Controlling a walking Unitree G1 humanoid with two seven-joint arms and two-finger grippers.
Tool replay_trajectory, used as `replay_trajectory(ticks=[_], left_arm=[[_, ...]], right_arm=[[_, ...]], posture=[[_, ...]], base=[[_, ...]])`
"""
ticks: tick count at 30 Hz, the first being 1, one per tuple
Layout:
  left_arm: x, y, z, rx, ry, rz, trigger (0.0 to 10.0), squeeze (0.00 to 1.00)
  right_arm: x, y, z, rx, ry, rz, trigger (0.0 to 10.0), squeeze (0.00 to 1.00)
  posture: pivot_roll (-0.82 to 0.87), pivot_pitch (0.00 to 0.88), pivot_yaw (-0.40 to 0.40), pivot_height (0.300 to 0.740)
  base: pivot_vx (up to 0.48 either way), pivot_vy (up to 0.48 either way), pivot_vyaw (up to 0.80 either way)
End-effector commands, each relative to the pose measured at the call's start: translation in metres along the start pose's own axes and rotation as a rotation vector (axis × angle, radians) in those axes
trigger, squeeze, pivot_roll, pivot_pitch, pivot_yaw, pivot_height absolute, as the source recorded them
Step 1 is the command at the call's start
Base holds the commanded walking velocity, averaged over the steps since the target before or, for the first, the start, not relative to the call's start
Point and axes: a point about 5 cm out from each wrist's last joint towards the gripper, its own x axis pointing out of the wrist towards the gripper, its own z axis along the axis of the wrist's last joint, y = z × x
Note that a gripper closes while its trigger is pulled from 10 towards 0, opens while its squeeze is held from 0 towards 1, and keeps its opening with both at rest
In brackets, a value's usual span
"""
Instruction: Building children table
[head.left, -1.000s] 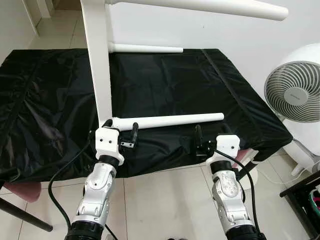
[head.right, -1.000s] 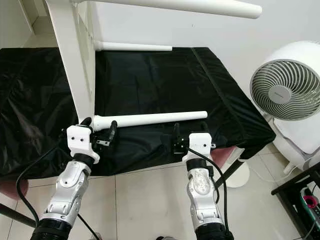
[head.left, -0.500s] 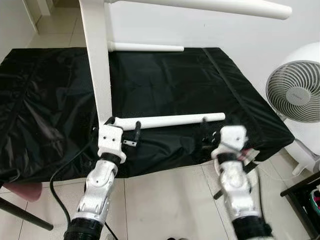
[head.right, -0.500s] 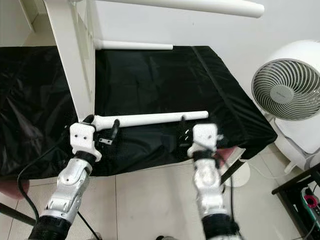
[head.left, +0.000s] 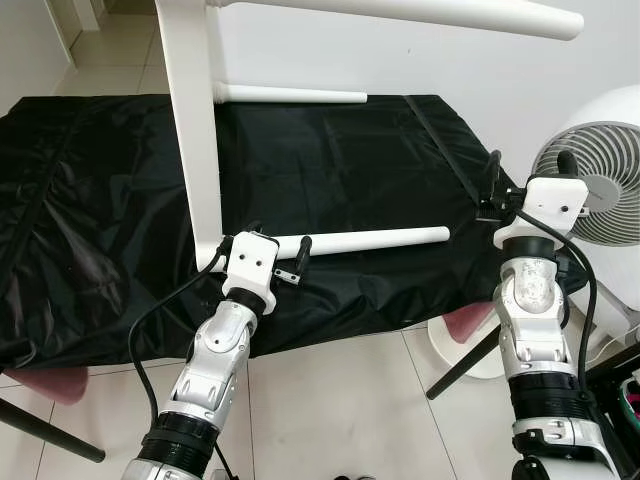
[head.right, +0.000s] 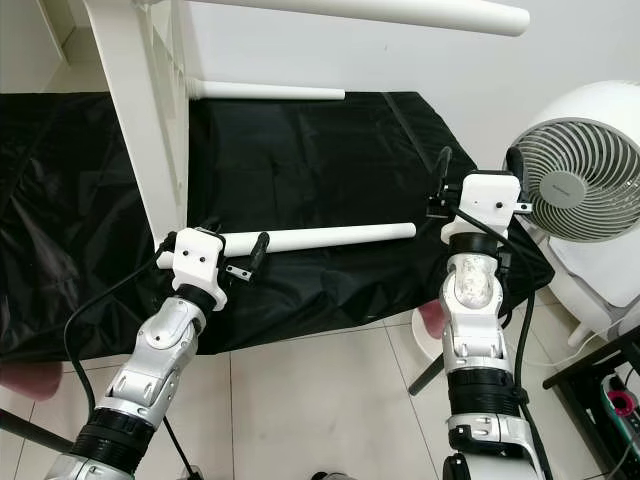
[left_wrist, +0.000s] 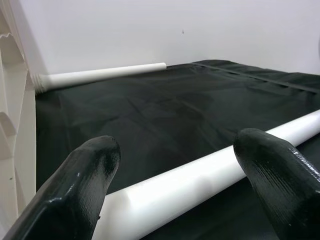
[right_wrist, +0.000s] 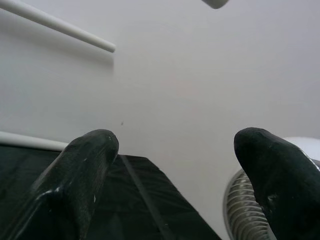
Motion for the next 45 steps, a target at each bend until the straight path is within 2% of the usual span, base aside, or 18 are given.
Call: replay_trajectory(ticks=[1, 2, 3, 10, 19, 26, 27, 30, 32, 39, 45], left_arm=[[-0.003, -0.008, 0.001, 0.001, 0.004, -0.166, 10.0, 0.00], [-0.003, -0.008, 0.001, 0.001, 0.004, -0.166, 10.0, 0.00], [-0.003, -0.003, 0.003, 0.004, -0.002, -0.153, 10.0, 0.00], [-0.002, 0.001, 0.005, 0.013, 0.000, -0.143, 10.0, 0.00], [-0.005, 0.003, 0.005, 0.020, 0.002, -0.137, 10.0, 0.00], [-0.033, 0.015, 0.000, 0.068, 0.019, -0.147, 10.0, 0.00], [-0.044, 0.022, -0.003, 0.084, 0.041, -0.130, 10.0, 0.00], [-0.051, 0.029, -0.006, 0.100, 0.060, -0.107, 10.0, 0.00], [-0.057, 0.042, -0.006, 0.120, 0.082, -0.067, 10.0, 0.00], [-0.050, 0.057, 0.001, 0.173, 0.075, 0.001, 10.0, 0.00], [-0.051, 0.056, 0.004, 0.177, 0.068, 0.014, 10.0, 0.00]], right_arm=[[-0.004, 0.002, -0.002, 0.026, 0.017, 0.000, 10.0, 0.00], [-0.004, 0.002, -0.002, 0.026, 0.017, 0.000, 10.0, 0.00], [-0.009, 0.009, -0.005, 0.046, 0.040, 0.009, 10.0, 0.00], [-0.018, 0.015, -0.014, 0.046, 0.090, 0.015, 10.0, 0.00], [-0.023, 0.013, -0.017, 0.038, 0.101, 0.012, 10.0, 0.00], [-0.038, 0.004, -0.023, 0.032, 0.138, 0.000, 10.0, 0.00], [-0.043, 0.005, -0.025, 0.035, 0.148, 0.005, 10.0, 0.00], [-0.046, 0.005, -0.026, 0.035, 0.160, 0.010, 10.0, 0.00], [-0.049, 0.009, -0.029, 0.022, 0.176, 0.028, 10.0, 0.00], [-0.047, 0.018, -0.028, 0.025, 0.176, 0.067, 10.0, 0.00], [-0.050, 0.015, -0.029, 0.021, 0.184, 0.066, 10.0, 0.00]], posture=[[0.12, 0.061, -0.053, 0.740], [0.12, 0.061, -0.053, 0.740], [0.12, 0.062, -0.052, 0.740], [0.12, 0.059, -0.049, 0.740], [0.12, 0.053, -0.045, 0.740], [0.12, 0.068, -0.045, 0.740], [0.12, 0.071, -0.045, 0.740], [0.12, 0.071, -0.045, 0.740], [0.15, 0.087, -0.056, 0.740], [0.17, 0.098, -0.065, 0.740], [0.16, 0.108, -0.062, 0.740]], base=[[0.000, 0.000, 0.00], [0.000, 0.000, 0.00], [0.000, 0.000, 0.00], [0.000, 0.000, 0.00], [0.000, 0.000, 0.59], [0.000, 0.000, 0.40], [0.000, 0.000, 0.00], [0.000, 0.000, 0.00], [0.000, 0.000, 0.00], [0.000, 0.000, 0.00], [0.000, 0.000, 0.31]])
